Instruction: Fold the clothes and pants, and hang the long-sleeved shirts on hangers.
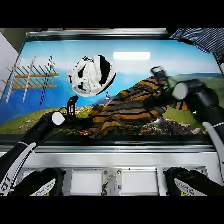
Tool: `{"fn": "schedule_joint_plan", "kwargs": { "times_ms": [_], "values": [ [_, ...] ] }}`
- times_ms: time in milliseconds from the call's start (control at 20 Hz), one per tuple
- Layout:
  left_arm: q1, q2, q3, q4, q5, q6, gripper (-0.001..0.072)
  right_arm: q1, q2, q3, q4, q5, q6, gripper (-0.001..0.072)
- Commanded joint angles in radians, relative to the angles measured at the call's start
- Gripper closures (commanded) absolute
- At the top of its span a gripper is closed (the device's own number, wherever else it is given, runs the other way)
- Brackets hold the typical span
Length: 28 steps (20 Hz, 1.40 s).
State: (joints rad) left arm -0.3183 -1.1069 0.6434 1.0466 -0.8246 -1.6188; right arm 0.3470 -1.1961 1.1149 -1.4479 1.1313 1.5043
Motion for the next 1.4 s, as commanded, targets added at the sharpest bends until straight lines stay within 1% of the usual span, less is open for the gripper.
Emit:
{"fn": "schedule_joint_plan", "kwargs": {
  "times_ms": [0, 100, 200, 350, 500, 700, 750, 900, 1050, 1150, 1250, 1350],
  "values": [
    [0.01, 0.026, 0.0, 0.0, -0.005, -0.005, 0.0696, 0.275, -0.053, -0.056, -0.094, -0.072, 0.168, 0.0243],
    [0.004, 0.034, 0.0, -0.002, -0.005, -0.005, 0.0696, 0.364, -0.104, -0.056, -0.099, -0.119, 0.214, 0.0243],
    [0.004, 0.034, 0.0, -0.001, -0.009, -0.005, 0.0696, 0.41, -0.164, -0.056, -0.106, -0.138, 0.266, 0.0244],
    [0.004, 0.034, 0.0, -0.001, -0.013, -0.005, 0.0696, 0.418, -0.236, -0.055, -0.131, -0.142, 0.339, 0.0243],
    [0.004, 0.034, 0.0, -0.002, -0.013, -0.005, 0.0696, 0.418, -0.278, -0.055, -0.151, -0.164, 0.387, 0.0244],
    [0.004, 0.034, 0.0, -0.003, -0.026, -0.005, 0.0696, 0.418, -0.283, -0.055, -0.296, -0.165, 0.558, 0.0244],
    [0.004, 0.034, 0.001, -0.003, -0.037, -0.005, 0.0696, 0.415, -0.283, -0.055, -0.326, -0.153, 0.586, 0.0243],
    [0.004, 0.053, 0.0, 0.002, -0.058, -0.004, 0.0696, 0.403, -0.272, -0.055, -0.349, -0.12, 0.594, 0.0243],
    [0.004, 0.116, 0.0, 0.001, -0.056, -0.005, 0.0696, 0.393, -0.266, -0.055, -0.403, -0.087, 0.595, 0.0244],
    [0.004, 0.156, 0.0, 0.001, -0.065, -0.005, 0.0696, 0.385, -0.266, -0.055, -0.412, -0.076, 0.598, 0.0244],
    [0.004, 0.183, 0.0, 0.0, -0.077, -0.005, 0.0697, 0.386, -0.266, -0.055, -0.403, -0.078, 0.657, 0.0244],
    [0.004, 0.193, 0.0, 0.0, -0.095, -0.005, 0.0696, 0.4, -0.276, -0.055, -0.38, -0.088, 0.67, 0.0243]
  ]
}}
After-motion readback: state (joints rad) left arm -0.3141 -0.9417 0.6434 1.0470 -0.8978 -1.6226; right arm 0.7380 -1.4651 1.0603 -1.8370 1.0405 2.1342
